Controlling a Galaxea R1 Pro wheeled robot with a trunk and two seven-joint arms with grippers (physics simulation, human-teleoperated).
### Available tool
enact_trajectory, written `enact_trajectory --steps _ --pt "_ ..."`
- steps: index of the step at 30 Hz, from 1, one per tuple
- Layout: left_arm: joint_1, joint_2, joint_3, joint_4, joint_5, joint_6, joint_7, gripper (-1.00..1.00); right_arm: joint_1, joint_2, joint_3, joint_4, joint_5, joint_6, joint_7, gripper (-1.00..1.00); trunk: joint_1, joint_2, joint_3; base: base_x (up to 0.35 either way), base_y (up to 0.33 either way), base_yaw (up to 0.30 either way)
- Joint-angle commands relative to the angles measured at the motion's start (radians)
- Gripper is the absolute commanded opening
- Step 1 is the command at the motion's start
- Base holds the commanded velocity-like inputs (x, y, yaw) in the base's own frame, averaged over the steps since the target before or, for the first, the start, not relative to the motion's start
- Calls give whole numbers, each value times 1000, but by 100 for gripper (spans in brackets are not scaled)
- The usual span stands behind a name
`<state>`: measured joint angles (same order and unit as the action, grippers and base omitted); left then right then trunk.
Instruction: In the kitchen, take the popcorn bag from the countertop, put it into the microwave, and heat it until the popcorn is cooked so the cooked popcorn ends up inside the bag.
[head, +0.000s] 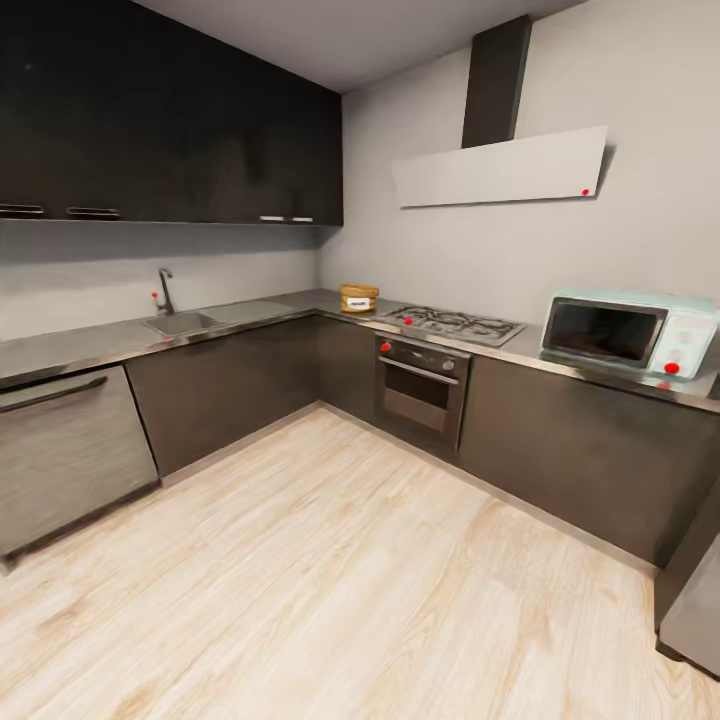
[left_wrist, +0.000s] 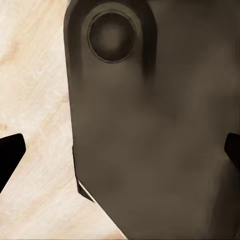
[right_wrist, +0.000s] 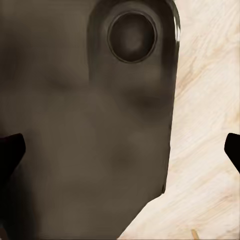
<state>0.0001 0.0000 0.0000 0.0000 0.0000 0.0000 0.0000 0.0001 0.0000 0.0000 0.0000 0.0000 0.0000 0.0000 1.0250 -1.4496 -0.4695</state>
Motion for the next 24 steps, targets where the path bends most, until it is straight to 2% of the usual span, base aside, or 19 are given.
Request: enact_trajectory --steps 1,6,11,24 --pt "0 0 0 0 0 0 0 100 0 0 0 0 0 0 0 100 0 0 0 0 0 0" --pt "8 -4 1 -6 -5 2 -3 100 -29 -28 3 1 2 7 3 100 0 0 0 0 0 0" --pt "7 -18 1 -34 -5 -7 -2 100 -55 -55 3 -19 0 -21 1 100 0 0 0 0 0 -17" --pt "7 -20 1 -46 -6 -14 -2 100 -55 -55 0 -21 -2 -94 7 100 0 0 0 0 0 -265"
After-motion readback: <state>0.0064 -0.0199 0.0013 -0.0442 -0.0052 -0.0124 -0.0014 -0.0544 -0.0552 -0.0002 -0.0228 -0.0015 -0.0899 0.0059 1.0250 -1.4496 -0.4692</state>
